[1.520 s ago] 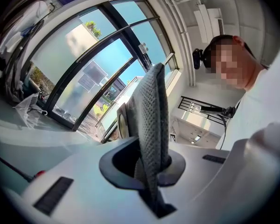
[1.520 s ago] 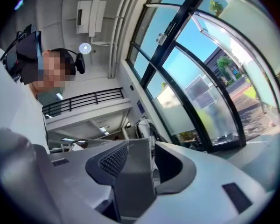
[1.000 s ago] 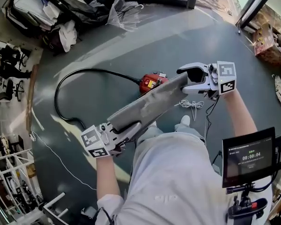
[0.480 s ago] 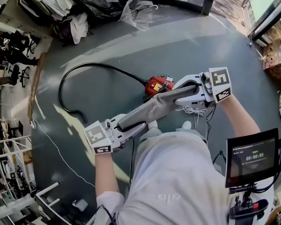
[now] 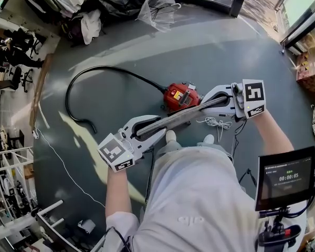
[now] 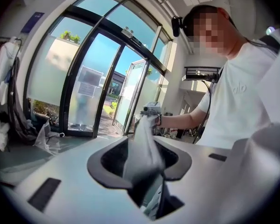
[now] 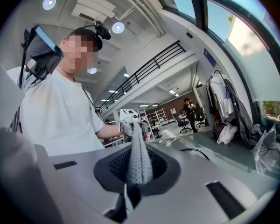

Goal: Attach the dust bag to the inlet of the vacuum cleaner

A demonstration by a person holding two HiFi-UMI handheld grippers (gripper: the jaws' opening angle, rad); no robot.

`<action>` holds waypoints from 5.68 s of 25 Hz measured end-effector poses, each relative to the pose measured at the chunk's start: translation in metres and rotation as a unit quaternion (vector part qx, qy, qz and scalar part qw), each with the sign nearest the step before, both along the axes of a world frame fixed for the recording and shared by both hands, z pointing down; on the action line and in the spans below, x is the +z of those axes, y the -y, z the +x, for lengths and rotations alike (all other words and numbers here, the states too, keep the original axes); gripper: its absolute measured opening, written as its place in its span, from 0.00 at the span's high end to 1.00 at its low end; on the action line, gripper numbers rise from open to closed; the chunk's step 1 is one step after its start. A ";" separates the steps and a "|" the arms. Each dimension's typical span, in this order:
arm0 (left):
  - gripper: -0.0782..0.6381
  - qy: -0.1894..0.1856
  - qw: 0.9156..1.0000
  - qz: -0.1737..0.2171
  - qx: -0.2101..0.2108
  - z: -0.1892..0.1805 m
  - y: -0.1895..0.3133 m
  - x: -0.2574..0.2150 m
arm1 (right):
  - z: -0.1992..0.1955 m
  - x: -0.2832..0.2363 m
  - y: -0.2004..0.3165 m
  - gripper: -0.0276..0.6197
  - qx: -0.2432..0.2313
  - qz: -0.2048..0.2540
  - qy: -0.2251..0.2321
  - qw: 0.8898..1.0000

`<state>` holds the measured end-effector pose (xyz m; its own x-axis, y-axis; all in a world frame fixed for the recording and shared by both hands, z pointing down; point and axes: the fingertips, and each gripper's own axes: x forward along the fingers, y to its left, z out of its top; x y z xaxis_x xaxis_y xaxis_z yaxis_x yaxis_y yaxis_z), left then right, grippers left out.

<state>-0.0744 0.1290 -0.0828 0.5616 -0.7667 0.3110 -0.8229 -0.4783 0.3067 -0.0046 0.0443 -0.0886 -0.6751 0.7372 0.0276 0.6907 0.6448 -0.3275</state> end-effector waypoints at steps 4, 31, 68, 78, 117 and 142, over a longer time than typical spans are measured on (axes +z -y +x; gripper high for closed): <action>0.68 0.036 0.999 0.011 -0.005 0.001 0.018 0.005 | 0.000 0.002 -0.003 0.93 -0.001 0.004 0.001 1.000; 0.83 -0.030 0.996 -0.077 -0.044 0.103 0.056 0.177 | 0.070 0.172 0.032 0.93 0.140 0.000 -0.170 0.976; 0.84 0.028 0.968 -0.109 -0.224 0.168 0.167 0.677 | 0.106 0.683 0.157 0.93 0.251 0.022 -0.224 0.942; 0.84 0.051 0.965 -0.114 -0.232 0.158 0.173 0.691 | 0.096 0.699 0.162 0.92 0.199 0.014 -0.280 0.939; 0.84 -0.006 0.944 -0.148 -0.294 0.153 0.172 0.701 | 0.080 0.698 0.150 0.91 -0.387 0.467 -0.268 0.749; 0.83 -0.036 0.966 -0.146 -0.209 0.122 0.131 0.644 | 0.094 0.718 0.129 0.93 -0.402 0.529 -0.205 0.718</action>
